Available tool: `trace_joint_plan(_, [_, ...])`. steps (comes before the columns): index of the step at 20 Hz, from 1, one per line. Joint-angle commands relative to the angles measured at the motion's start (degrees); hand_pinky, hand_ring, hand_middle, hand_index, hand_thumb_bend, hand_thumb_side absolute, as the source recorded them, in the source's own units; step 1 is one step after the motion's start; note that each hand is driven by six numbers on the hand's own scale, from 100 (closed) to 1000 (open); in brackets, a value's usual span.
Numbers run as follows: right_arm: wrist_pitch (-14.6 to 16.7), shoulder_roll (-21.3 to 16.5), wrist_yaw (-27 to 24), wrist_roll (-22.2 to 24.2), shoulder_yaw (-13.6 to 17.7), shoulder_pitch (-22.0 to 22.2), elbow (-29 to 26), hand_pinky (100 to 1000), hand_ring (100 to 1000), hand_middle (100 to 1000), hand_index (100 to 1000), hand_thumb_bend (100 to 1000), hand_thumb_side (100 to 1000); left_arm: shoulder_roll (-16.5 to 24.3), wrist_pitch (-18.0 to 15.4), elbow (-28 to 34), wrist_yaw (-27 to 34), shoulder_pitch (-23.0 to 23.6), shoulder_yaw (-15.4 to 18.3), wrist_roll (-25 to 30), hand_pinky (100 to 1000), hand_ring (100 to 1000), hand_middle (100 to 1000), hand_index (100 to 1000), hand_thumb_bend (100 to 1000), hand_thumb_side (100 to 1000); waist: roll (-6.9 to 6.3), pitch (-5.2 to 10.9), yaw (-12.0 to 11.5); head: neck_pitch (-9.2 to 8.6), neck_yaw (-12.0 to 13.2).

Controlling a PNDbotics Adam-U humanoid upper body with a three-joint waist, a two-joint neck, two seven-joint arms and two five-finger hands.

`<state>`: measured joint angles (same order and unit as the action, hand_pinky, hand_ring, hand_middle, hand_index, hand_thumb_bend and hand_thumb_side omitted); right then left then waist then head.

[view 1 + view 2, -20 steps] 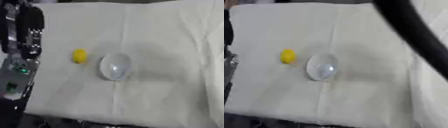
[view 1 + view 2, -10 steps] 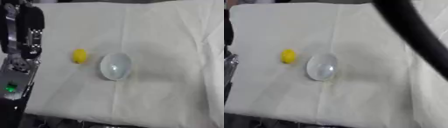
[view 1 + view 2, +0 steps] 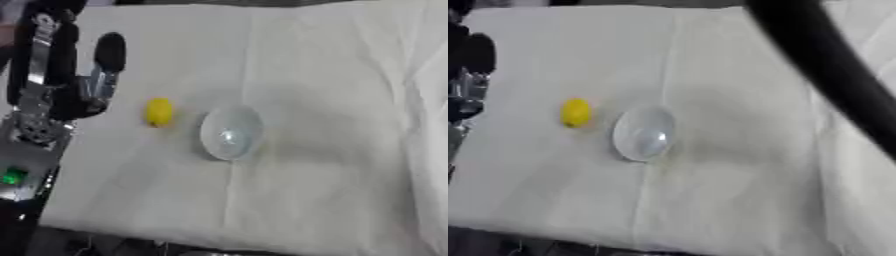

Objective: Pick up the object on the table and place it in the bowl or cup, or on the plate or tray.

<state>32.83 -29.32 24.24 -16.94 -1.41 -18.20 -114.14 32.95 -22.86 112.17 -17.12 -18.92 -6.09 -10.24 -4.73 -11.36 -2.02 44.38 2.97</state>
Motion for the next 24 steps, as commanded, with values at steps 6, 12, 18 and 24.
trace_joint_plan(6, [-0.5,-1.2,0.2,0.0,0.0,-0.3,-0.5,749,831,883,868,100,994,8.5,1.3,-3.1,-1.6,-1.0,-2.1,2.2,654,748,781,859,197,673,-0.25,1.01,0.4,-0.26,-0.1])
trace_joint_plan(12, [-0.7,-1.2,0.1,0.0,0.0,0.0,-0.5,743,823,879,863,100,1000,10.7,0.9,-3.9,-2.4,-0.8,-2.5,3.1,650,747,782,856,200,668,-0.93,1.16,0.4,-0.26,-0.3])
trace_joint_plan(18, [-0.9,-1.3,0.1,0.0,-0.1,0.2,-0.5,736,817,874,859,100,991,11.6,1.0,-4.4,-3.0,-0.9,-3.1,4.2,646,743,779,849,203,669,-1.07,1.35,0.6,-0.26,-0.4])
trace_joint_plan(24, [-0.9,-1.4,-0.1,0.2,-0.2,0.2,-0.5,732,813,873,856,100,989,13.4,0.6,-8.4,-4.4,-2.6,-5.1,6.8,637,740,777,841,212,668,-1.26,1.36,0.8,-0.26,-0.2])
